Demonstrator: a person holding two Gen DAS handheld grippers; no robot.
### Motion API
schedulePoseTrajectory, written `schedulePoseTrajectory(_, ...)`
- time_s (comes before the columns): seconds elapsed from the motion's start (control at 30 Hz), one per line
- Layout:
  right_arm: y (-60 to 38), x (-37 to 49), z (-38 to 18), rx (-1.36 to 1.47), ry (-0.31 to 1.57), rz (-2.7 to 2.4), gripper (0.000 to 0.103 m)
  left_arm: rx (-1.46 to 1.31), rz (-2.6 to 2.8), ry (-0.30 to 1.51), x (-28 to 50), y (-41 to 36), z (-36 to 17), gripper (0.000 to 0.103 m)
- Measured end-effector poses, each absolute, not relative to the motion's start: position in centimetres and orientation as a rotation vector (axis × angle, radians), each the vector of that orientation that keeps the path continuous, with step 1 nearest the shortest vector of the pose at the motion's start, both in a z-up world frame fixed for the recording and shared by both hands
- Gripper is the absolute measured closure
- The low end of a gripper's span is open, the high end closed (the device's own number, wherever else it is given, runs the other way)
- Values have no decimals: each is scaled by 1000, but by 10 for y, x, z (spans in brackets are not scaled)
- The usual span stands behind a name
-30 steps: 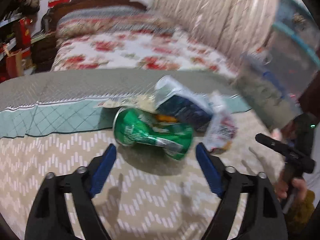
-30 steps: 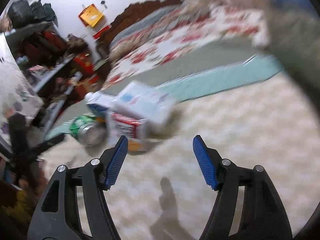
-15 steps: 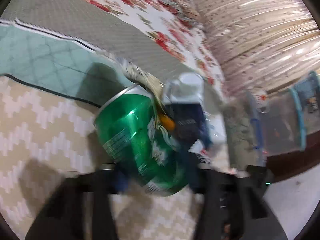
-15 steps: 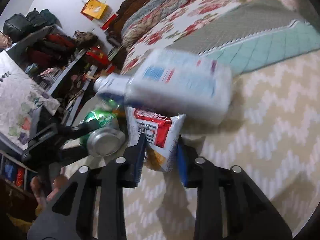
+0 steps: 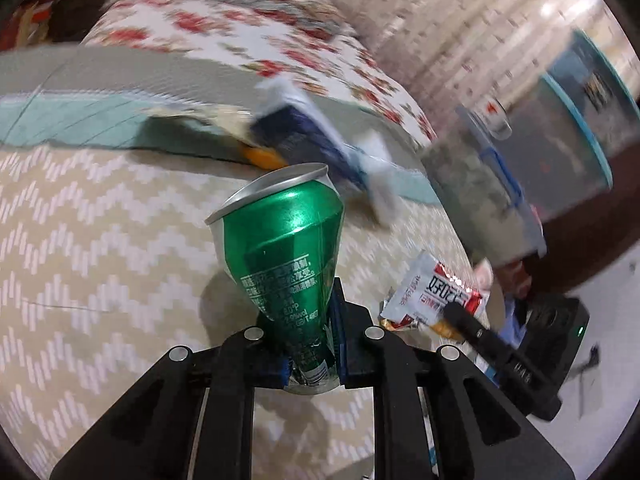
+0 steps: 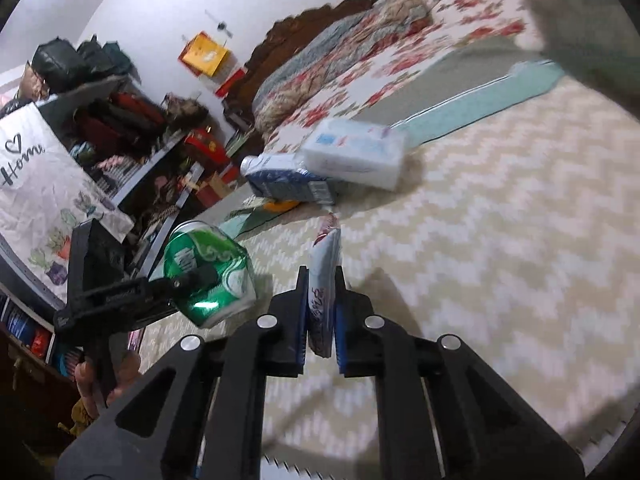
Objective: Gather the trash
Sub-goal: 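Carry the can and snack bag to the wastebasket and open both tools to drop them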
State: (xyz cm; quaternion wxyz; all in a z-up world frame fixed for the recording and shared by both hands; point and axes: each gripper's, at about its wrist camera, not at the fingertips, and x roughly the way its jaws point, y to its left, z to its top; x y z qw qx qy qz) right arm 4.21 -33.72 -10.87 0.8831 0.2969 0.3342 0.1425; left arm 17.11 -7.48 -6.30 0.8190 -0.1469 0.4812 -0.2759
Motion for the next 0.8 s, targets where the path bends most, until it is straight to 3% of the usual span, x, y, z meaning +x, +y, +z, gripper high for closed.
schedulePoseTrajectory(0.2, -383, 2, -102, 648, 595, 191, 90, -183, -721, 1029, 155, -146, -51, 89)
schedulePoseTrajectory(0.8, -576, -63, -81, 723, 371, -192, 91, 187, -1151, 1006, 141, -453, -34, 89)
